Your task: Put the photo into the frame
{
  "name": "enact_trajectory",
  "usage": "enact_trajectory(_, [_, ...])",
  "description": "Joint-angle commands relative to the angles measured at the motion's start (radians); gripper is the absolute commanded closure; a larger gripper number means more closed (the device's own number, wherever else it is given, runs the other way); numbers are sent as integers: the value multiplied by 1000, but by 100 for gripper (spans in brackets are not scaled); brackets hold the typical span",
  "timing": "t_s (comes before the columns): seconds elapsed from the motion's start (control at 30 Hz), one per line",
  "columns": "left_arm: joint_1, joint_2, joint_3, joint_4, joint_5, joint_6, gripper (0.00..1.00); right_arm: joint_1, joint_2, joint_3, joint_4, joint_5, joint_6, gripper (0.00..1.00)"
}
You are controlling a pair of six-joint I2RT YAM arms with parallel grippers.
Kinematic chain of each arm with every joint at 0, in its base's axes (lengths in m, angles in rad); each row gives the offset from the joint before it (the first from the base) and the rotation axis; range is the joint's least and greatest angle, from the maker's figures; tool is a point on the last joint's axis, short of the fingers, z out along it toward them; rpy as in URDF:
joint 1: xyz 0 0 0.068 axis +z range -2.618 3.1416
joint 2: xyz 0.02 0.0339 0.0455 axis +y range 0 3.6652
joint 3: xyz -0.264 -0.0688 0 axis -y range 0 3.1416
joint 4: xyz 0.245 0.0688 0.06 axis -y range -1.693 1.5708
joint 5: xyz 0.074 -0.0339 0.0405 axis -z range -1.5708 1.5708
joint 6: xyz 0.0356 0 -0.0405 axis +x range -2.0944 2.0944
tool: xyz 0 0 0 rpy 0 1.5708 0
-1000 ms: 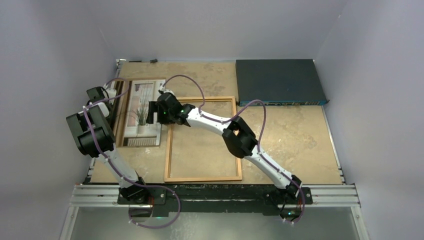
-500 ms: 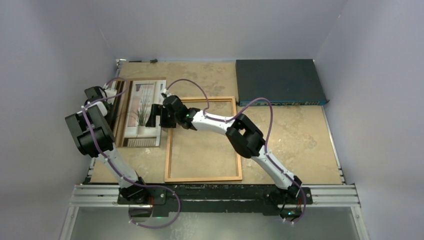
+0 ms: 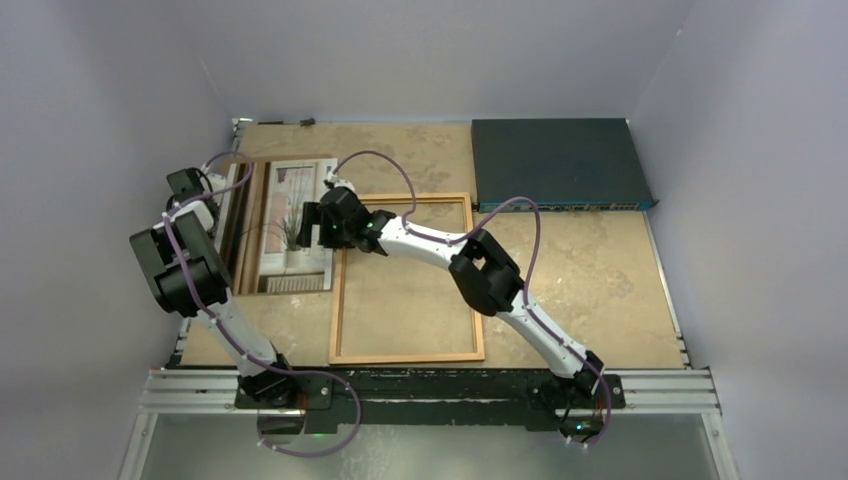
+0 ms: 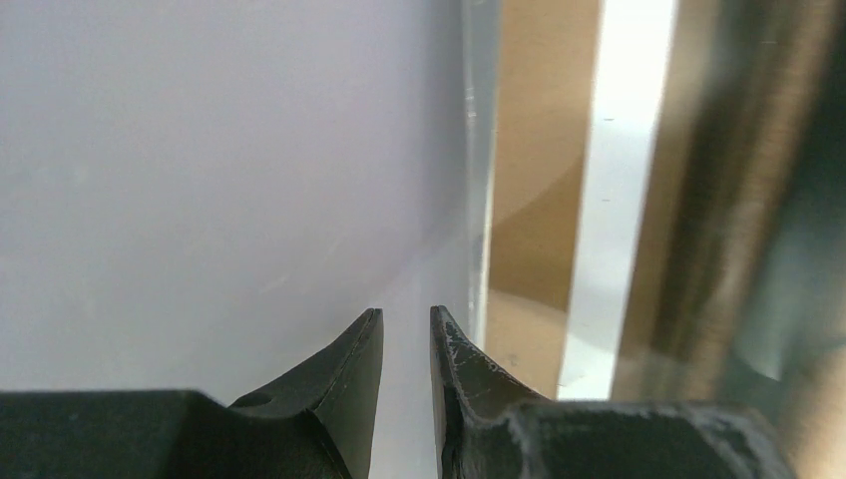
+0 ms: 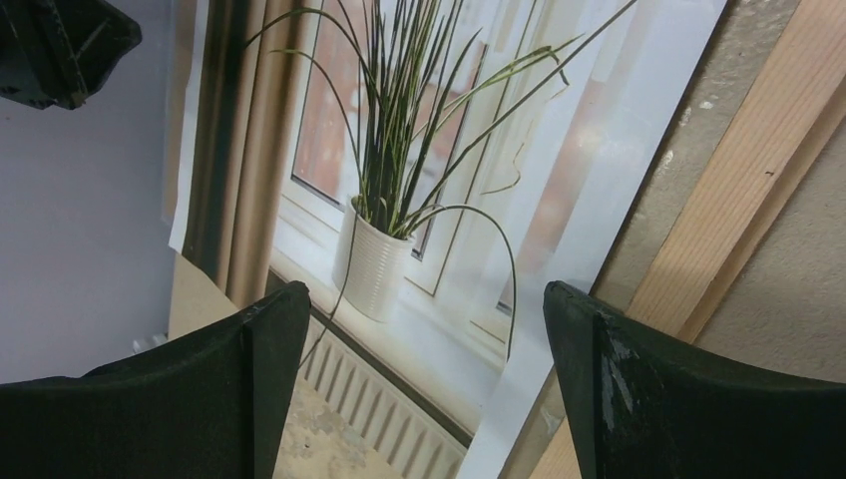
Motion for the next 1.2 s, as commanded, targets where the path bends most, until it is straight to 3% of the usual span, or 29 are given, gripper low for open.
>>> enact_trajectory(0.0, [-1,-34,-65,215,-159,23,78,-3,8,46,-59,39,-30,10])
enact_trajectory(0.13, [-20,-6,-118,342,-236,68,78,-1,15,66,-71,44,-35,10])
enact_trajectory(0.3, [-29,40,-129,354,-227,57,78,5,17,100,-99,71,-54,10])
enact_trajectory(0.5, [-29,43,-76,168,-83,-35,78,3,23,174,-139,100,-109,9])
enact_trajectory(0.77, [-11,52,-56,39,16,-51,80,-58,64,270,-87,185,-246,6])
enact_trajectory(0.97, [18,27,-35,-70,128,-51,82,-128,107,279,0,158,-279,4])
enact_trajectory(1.17, [31,-35,1,-104,132,-42,82,-170,124,260,113,92,-296,3])
